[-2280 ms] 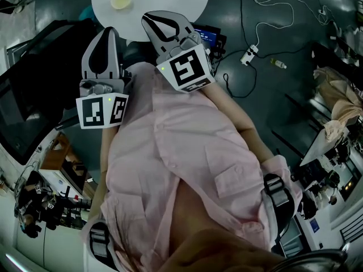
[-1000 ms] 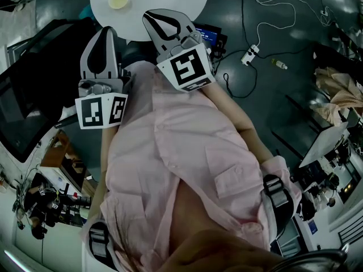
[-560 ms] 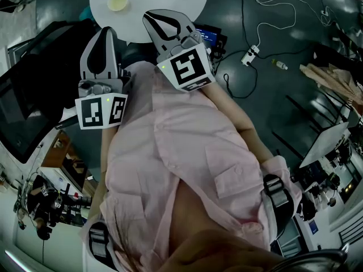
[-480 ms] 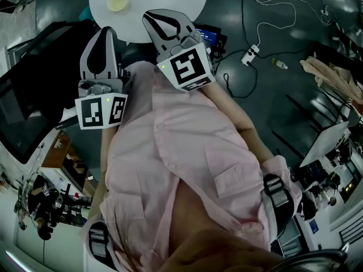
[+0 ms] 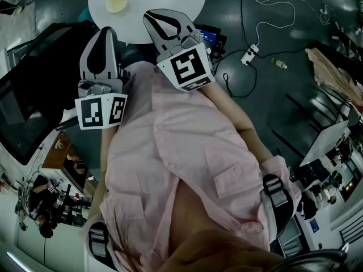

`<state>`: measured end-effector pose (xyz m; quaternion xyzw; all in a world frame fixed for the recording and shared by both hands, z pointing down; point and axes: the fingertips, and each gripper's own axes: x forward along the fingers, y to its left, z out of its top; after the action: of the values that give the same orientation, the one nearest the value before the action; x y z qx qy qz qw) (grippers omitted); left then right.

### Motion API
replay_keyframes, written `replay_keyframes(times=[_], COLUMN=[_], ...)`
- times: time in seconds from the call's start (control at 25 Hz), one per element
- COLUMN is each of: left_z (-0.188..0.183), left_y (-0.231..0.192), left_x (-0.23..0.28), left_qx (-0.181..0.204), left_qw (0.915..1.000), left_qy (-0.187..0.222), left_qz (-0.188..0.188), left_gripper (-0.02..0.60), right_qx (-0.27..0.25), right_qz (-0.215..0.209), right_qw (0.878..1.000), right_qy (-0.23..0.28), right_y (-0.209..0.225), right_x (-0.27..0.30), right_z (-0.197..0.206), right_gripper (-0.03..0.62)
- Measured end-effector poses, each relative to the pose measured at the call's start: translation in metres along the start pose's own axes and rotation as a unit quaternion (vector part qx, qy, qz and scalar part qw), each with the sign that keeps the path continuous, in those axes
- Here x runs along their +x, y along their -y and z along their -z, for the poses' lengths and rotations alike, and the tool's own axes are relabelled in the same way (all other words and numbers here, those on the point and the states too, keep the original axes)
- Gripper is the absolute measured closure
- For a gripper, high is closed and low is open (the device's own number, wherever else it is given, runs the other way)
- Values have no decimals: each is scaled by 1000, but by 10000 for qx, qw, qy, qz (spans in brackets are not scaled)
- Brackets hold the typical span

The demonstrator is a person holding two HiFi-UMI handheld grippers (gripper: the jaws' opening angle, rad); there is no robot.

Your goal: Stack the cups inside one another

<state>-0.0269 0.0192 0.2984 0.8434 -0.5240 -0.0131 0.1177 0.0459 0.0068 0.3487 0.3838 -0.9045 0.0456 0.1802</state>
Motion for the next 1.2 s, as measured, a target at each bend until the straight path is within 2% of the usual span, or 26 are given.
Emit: replay_keyframes(times=[1.2], left_z=[-5], left_y=[-17], left_x=[-12], left_qx=[-136], left_qw=[9998], left_qy=[128], left_qz=[-103], left_gripper=[566], right_qx=[-76], right_qz=[17], right_qw=[10000], right_qy=[-27], right_y=[-10], right_x=[9], right_z=[-8], right_gripper=[560])
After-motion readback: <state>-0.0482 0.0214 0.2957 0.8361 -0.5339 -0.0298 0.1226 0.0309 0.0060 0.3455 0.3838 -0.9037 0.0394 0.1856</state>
